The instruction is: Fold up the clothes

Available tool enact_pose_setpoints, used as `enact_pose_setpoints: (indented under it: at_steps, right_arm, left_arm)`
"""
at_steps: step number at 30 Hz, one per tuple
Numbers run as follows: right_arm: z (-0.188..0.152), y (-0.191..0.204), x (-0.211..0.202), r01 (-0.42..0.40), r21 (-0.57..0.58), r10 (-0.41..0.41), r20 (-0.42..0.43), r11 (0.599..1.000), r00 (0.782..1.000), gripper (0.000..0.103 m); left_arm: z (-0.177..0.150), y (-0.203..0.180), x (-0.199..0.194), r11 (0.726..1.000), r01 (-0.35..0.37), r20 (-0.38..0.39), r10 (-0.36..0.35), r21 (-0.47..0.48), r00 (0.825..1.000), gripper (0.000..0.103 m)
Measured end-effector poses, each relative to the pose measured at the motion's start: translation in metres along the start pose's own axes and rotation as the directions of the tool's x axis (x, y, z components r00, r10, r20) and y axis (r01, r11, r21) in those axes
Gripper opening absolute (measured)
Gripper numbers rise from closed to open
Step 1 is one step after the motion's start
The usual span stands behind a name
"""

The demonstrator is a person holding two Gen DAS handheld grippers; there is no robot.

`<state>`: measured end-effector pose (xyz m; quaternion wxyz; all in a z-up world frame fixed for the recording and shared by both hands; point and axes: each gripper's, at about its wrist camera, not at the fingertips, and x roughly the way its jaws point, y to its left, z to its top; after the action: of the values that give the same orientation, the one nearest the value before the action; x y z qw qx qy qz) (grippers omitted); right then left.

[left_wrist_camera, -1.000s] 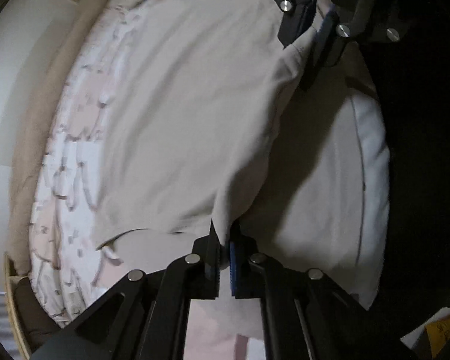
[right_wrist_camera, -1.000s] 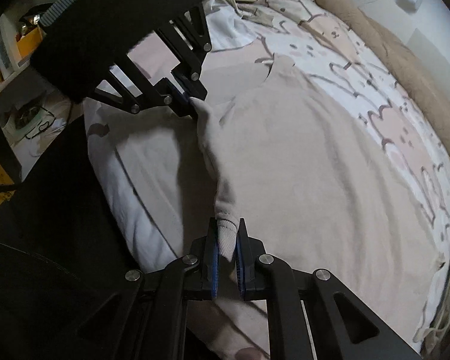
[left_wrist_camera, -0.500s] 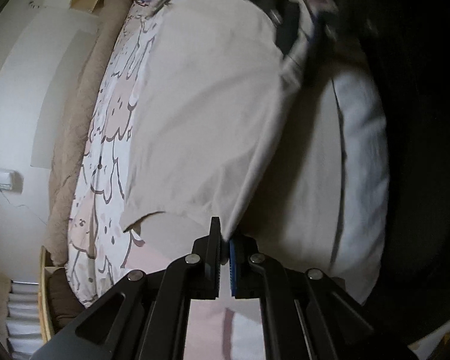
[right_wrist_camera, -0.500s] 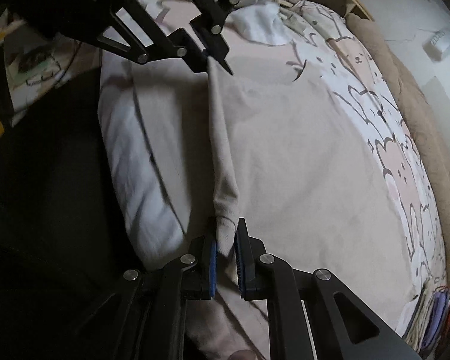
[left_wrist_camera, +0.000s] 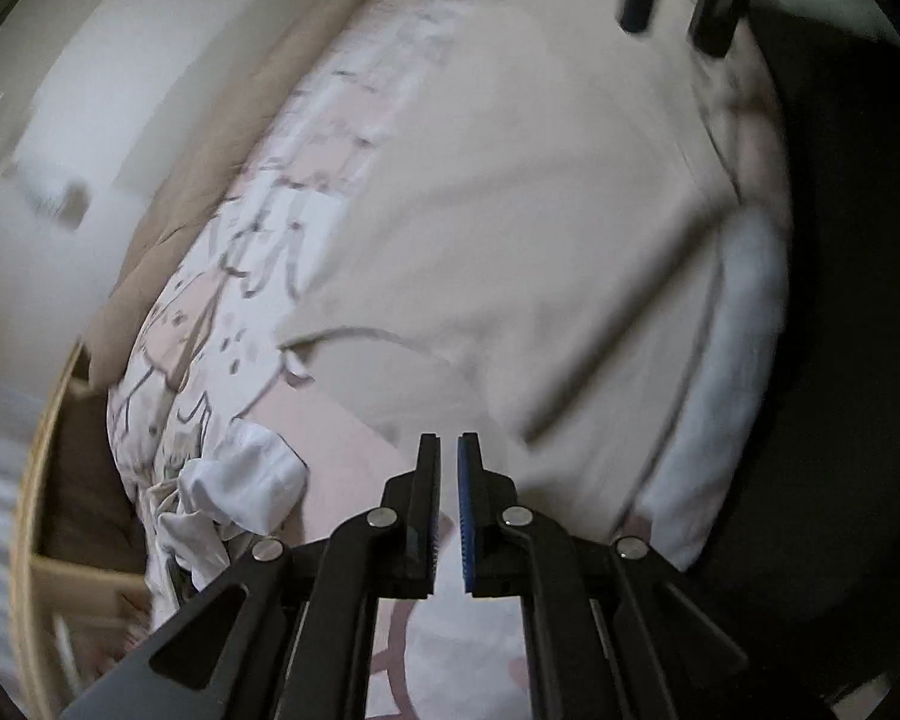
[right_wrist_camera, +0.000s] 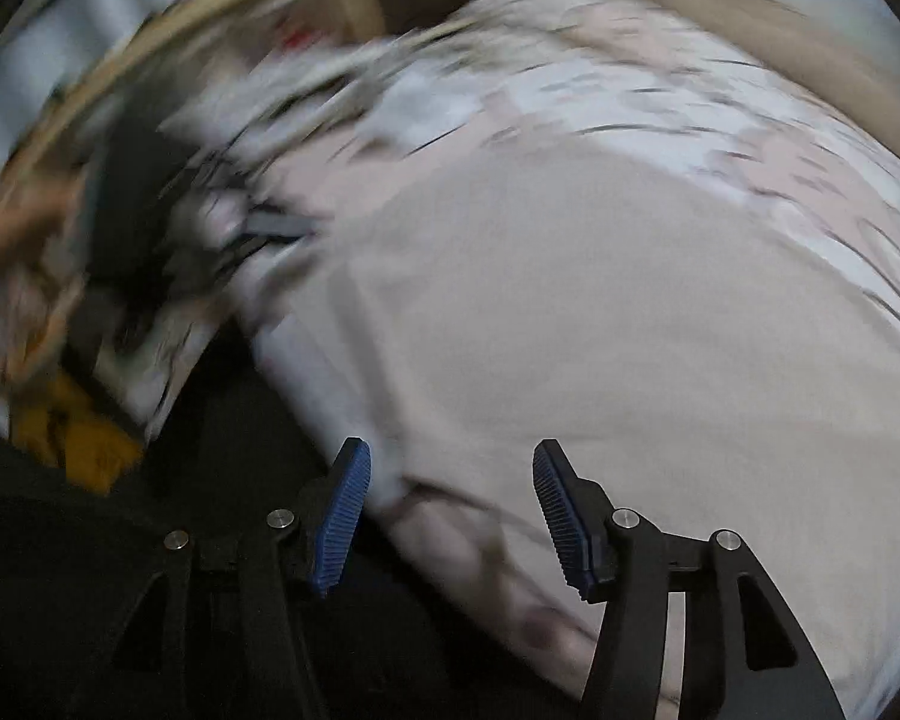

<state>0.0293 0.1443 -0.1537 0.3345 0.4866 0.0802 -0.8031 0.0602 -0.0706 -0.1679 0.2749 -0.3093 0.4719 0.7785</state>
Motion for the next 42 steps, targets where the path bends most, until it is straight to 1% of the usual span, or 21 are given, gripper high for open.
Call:
enact_pose_setpoints:
  at_steps: [1,3,4,6,9,11,12,15,17,18,19,20,22,23,24,27,30,34,36,40,42]
  right_arm:
    - [-0.001,-0.016,-0.01,0.029,0.055,-0.031,0.028,0.998,0.999,0.057]
    - [-0.008,-0.048,-0.018,0.121,0.146,-0.125,0.02,0.982,0.992,0.057]
    - [-0.012,-0.064,-0.022,0.166,0.19,-0.172,0.012,0.968,0.985,0.057]
    - [-0.024,-0.078,-0.022,0.209,0.213,-0.212,-0.012,0.954,0.977,0.057]
    - [-0.054,-0.1,-0.013,0.286,0.232,-0.268,-0.106,0.93,0.958,0.057]
    - [-0.075,-0.112,-0.009,0.296,0.264,-0.265,-0.145,0.918,0.953,0.057]
    - [-0.078,-0.119,-0.01,0.284,0.278,-0.259,-0.124,0.918,0.958,0.057]
    - [-0.09,-0.126,-0.031,0.245,0.364,-0.233,-0.076,0.899,0.969,0.057]
    - [-0.089,-0.131,-0.053,0.215,0.444,-0.243,0.007,0.87,0.97,0.057]
    - [-0.088,-0.134,-0.065,0.196,0.481,-0.25,0.049,0.854,0.967,0.057]
    - [-0.086,-0.134,-0.084,0.209,0.519,-0.317,0.127,0.829,0.94,0.057]
    - [-0.085,-0.133,-0.097,0.223,0.544,-0.373,0.182,0.809,0.91,0.057]
    - [-0.082,-0.131,-0.122,0.244,0.593,-0.482,0.282,0.767,0.83,0.073]
    - [-0.081,-0.129,-0.122,0.243,0.591,-0.48,0.283,0.769,0.83,0.092]
    - [-0.08,-0.127,-0.121,0.243,0.587,-0.476,0.283,0.772,0.833,0.097]
    - [-0.077,-0.125,-0.117,0.255,0.584,-0.471,0.253,0.771,0.845,0.097]
    - [-0.079,-0.129,-0.116,0.254,0.614,-0.479,0.234,0.748,0.846,0.097]
    - [-0.08,-0.14,-0.11,0.207,0.652,-0.436,0.21,0.729,0.875,0.097]
    - [-0.081,-0.145,-0.106,0.21,0.66,-0.429,0.187,0.721,0.884,0.097]
    - [-0.077,-0.152,-0.102,0.195,0.666,-0.404,0.175,0.72,0.898,0.097]
    - [-0.071,-0.158,-0.1,0.174,0.666,-0.385,0.183,0.726,0.905,0.097]
  left_arm:
    - [0.01,0.004,-0.001,0.999,0.008,0.022,-0.007,-0.046,1.0,0.018]
    - [0.029,0.009,-0.001,0.991,0.031,0.064,-0.023,-0.133,0.998,0.033]
    - [0.039,0.006,0.006,0.986,0.055,0.078,-0.044,-0.154,0.996,0.034]
    - [0.051,-0.005,0.026,0.981,0.106,0.074,-0.095,-0.16,0.993,0.034]
    - [0.043,-0.017,0.045,0.976,0.152,0.043,-0.147,-0.158,0.988,0.034]
    - [0.033,-0.023,0.055,0.971,0.175,0.024,-0.173,-0.162,0.985,0.034]
    - [0.029,-0.024,0.058,0.967,0.189,0.015,-0.189,-0.172,0.982,0.034]
    - [0.028,-0.002,0.048,0.929,0.25,0.005,-0.258,-0.273,0.966,0.034]
    - [0.036,0.011,0.04,0.938,0.217,0.014,-0.222,-0.27,0.975,0.036]
    - [0.042,0.017,0.038,0.943,0.195,0.017,-0.198,-0.27,0.98,0.043]
    - [0.048,0.026,0.039,0.947,0.169,0.022,-0.169,-0.275,0.985,0.053]
    - [0.055,0.036,0.043,0.948,0.141,0.028,-0.138,-0.285,0.99,0.057]
    - [0.069,0.057,0.056,0.945,0.098,0.038,-0.091,-0.312,0.995,0.06]
    - [0.076,0.068,0.066,0.941,0.082,0.04,-0.073,-0.327,0.997,0.06]
    - [0.083,0.08,0.083,0.937,0.069,0.036,-0.06,-0.342,0.998,0.06]
    - [0.092,0.108,0.132,0.913,0.051,-0.015,-0.063,-0.405,0.998,0.06]
    - [0.087,0.135,0.181,0.861,0.065,-0.092,-0.128,-0.505,0.988,0.06]
    - [0.053,0.164,0.221,0.782,0.016,-0.2,-0.179,-0.623,0.963,0.06]
    - [0.029,0.18,0.221,0.716,0.019,-0.189,-0.21,-0.698,0.959,0.068]
    - [-0.003,0.211,0.208,0.58,0.016,-0.136,-0.219,-0.815,0.966,0.069]
    - [-0.005,0.223,0.199,0.56,-0.003,-0.128,-0.183,-0.828,0.975,0.069]
